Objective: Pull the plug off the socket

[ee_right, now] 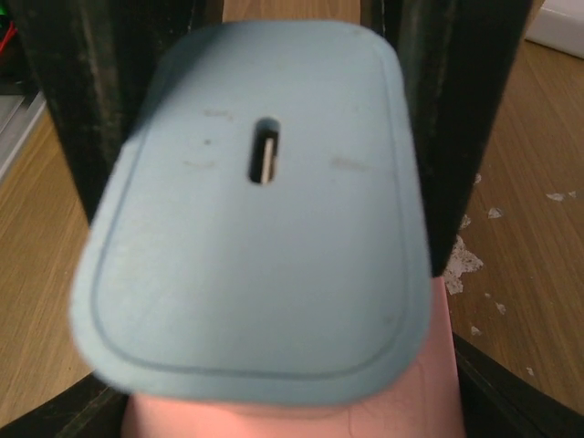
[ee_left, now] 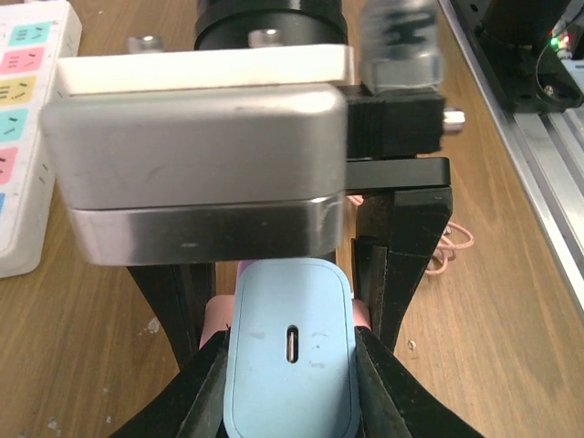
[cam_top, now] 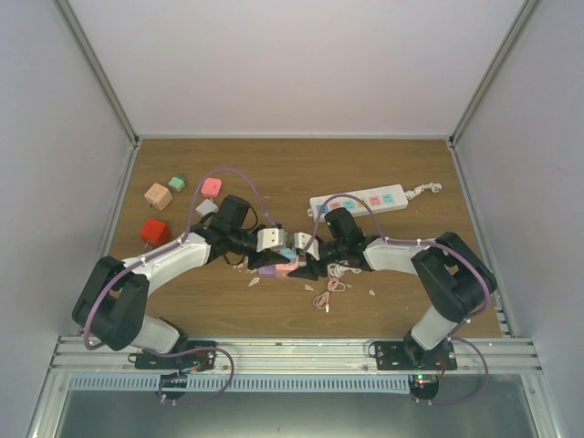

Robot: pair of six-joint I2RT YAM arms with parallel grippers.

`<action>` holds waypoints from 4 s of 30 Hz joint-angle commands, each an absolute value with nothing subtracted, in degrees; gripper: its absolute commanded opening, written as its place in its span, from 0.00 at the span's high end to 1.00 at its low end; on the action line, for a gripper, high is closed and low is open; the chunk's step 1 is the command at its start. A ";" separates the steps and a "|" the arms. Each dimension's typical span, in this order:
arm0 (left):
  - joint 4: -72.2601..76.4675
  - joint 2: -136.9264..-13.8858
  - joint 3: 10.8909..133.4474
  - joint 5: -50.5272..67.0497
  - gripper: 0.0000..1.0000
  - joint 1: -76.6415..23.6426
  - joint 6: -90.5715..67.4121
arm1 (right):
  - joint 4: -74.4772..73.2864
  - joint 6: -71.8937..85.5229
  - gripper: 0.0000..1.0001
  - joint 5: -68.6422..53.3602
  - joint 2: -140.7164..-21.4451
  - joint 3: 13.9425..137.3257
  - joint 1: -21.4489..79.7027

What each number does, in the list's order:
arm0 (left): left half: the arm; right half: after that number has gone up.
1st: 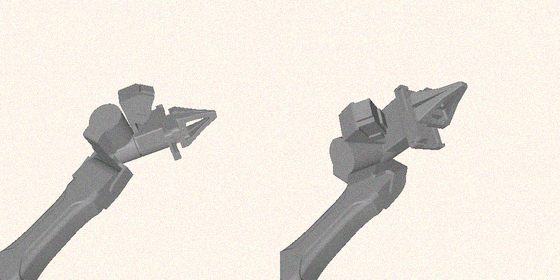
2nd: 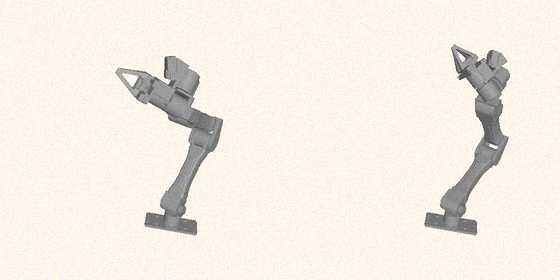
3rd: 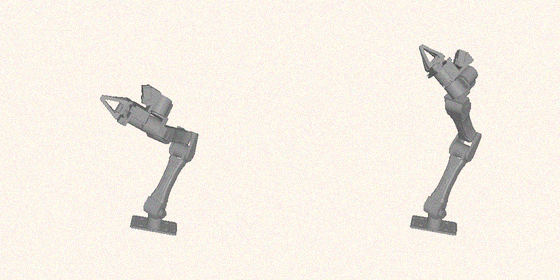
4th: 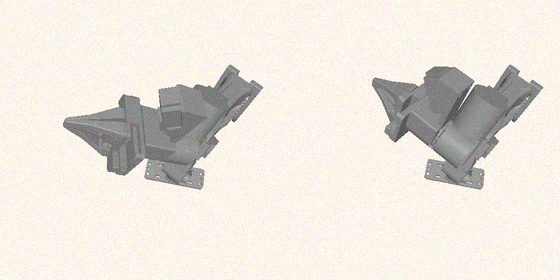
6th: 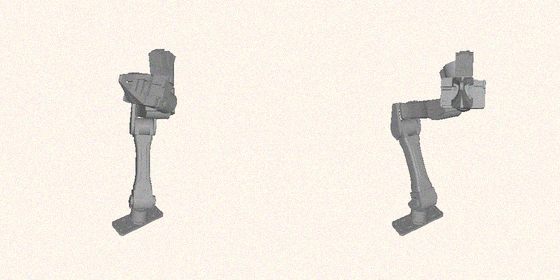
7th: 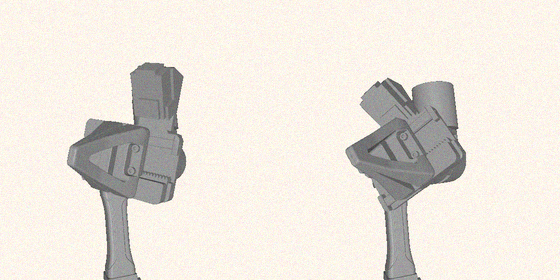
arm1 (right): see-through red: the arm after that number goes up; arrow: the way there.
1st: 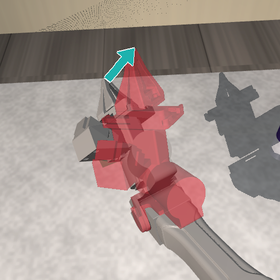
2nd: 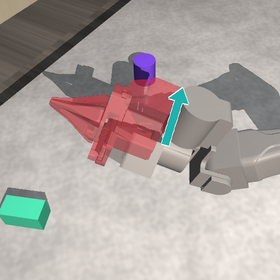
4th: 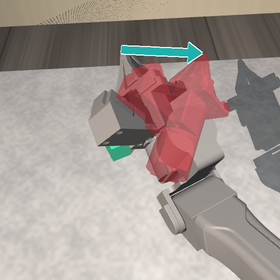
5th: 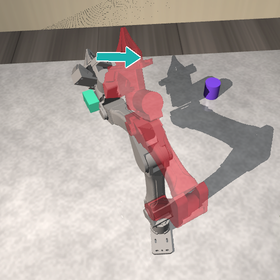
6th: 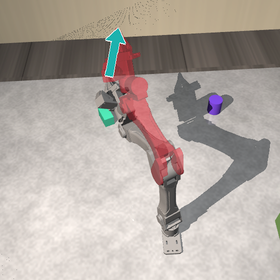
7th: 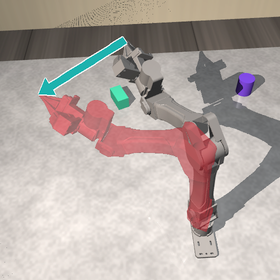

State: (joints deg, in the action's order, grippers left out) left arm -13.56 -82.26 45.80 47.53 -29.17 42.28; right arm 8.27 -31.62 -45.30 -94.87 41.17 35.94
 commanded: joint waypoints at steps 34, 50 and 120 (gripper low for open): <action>-17.76 -81.10 50.04 51.15 0.85 -28.68 45.09 | 8.09 -30.92 0.73 -44.36 -97.64 42.84 35.10; -26.93 -76.32 50.82 44.44 0.85 -23.44 51.31 | 8.26 -31.02 0.69 -45.27 -96.50 42.45 34.01; -20.05 -128.98 99.64 -13.26 0.47 -3.25 59.23 | 5.54 -31.31 0.48 -44.60 -95.81 44.34 33.17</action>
State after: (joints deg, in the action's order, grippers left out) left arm -16.80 -133.69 101.54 -16.05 -2.90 61.14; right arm 6.28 -31.03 -45.87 -96.33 43.13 34.30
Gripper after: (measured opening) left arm 0.511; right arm 0.653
